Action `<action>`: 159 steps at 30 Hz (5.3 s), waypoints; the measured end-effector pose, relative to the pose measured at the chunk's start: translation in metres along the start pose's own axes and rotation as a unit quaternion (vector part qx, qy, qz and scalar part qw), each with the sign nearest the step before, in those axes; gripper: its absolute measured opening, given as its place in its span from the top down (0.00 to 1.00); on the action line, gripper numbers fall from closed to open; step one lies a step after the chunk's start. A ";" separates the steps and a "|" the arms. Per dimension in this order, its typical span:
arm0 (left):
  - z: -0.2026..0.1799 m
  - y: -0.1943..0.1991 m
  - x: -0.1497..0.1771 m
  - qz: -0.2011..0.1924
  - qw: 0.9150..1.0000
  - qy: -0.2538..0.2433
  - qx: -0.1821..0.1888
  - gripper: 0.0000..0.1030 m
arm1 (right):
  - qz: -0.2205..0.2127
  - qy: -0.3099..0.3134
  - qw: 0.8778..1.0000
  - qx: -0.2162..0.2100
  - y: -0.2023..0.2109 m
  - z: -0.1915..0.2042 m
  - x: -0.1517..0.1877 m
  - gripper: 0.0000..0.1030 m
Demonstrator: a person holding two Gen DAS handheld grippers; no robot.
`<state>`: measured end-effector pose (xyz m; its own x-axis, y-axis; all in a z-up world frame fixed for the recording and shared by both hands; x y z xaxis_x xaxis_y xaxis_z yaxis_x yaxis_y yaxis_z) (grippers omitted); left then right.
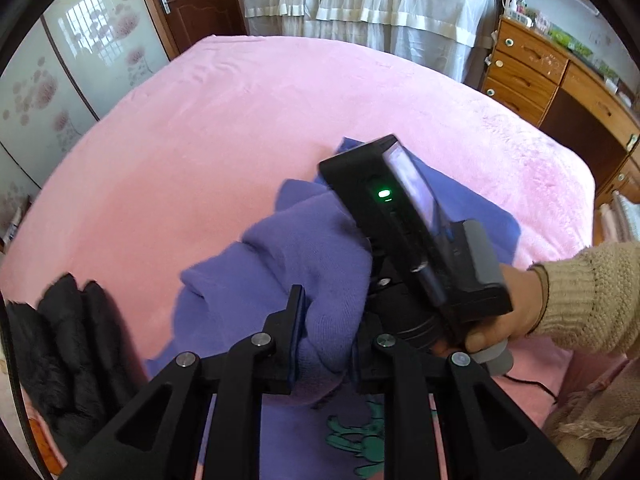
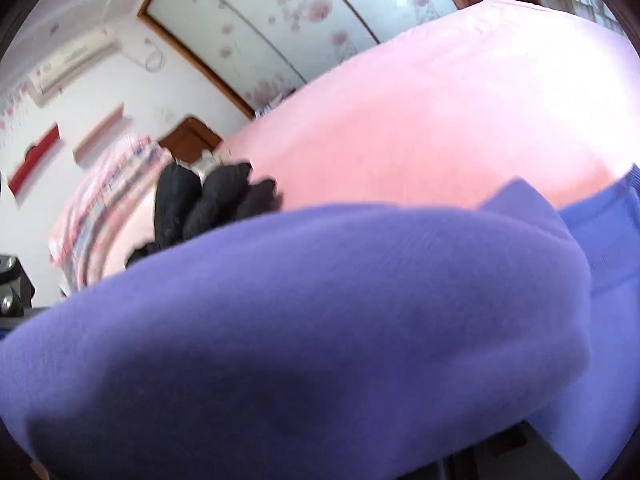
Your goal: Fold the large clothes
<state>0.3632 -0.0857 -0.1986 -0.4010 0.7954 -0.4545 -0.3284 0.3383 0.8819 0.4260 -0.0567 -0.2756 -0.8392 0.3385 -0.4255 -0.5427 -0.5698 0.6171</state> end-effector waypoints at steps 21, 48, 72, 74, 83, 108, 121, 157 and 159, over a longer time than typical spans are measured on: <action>-0.066 -0.076 0.082 -0.063 0.974 0.216 0.015 0.82 | 0.009 0.051 0.990 0.133 0.131 -0.083 0.029 0.78; -0.013 0.006 0.104 -0.155 0.916 0.371 0.007 0.64 | 0.010 0.144 0.976 0.165 0.077 -0.065 0.066 0.78; 0.012 -0.047 0.156 -0.057 0.911 0.392 -0.114 0.82 | 0.010 0.162 0.970 0.181 0.083 -0.075 0.095 0.75; 0.007 -0.042 0.150 -0.052 0.916 0.378 -0.119 0.75 | 0.017 0.157 0.970 0.182 0.086 -0.073 0.095 0.75; -0.020 0.021 0.129 -0.080 0.922 0.340 -0.167 0.30 | 0.029 0.171 0.969 0.175 0.111 -0.042 0.099 0.75; 0.001 0.099 0.270 -0.106 0.829 0.522 -0.173 0.17 | -0.056 0.182 0.974 0.124 0.138 0.070 0.078 0.76; -0.015 0.043 0.327 -0.146 0.756 0.638 -0.028 0.18 | -0.061 0.154 0.973 0.163 0.082 0.054 0.056 0.76; 0.003 0.032 0.233 -0.182 0.832 0.505 -0.137 0.84 | -0.020 0.150 0.976 0.158 0.036 -0.014 0.125 0.75; -0.006 0.047 0.211 -0.188 0.849 0.463 -0.170 0.84 | -0.020 0.147 0.977 0.153 0.038 -0.016 0.126 0.75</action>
<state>0.2579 0.0948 -0.2541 -0.6619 -0.1272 -0.7388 -0.7472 0.1911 0.6365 0.3003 -0.0477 -0.3165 -0.7952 0.1004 -0.5980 -0.5978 -0.2944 0.7456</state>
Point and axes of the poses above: each gripper's, at about its wrist camera, not at the fingertips, and y roughly against the way its jaws point, z to its left, x to its underside, the point moved 9 cm from there along -y, roughly the way its jaws point, and after that the axes turned 10 degrees about -y, right-handed, at the moved point
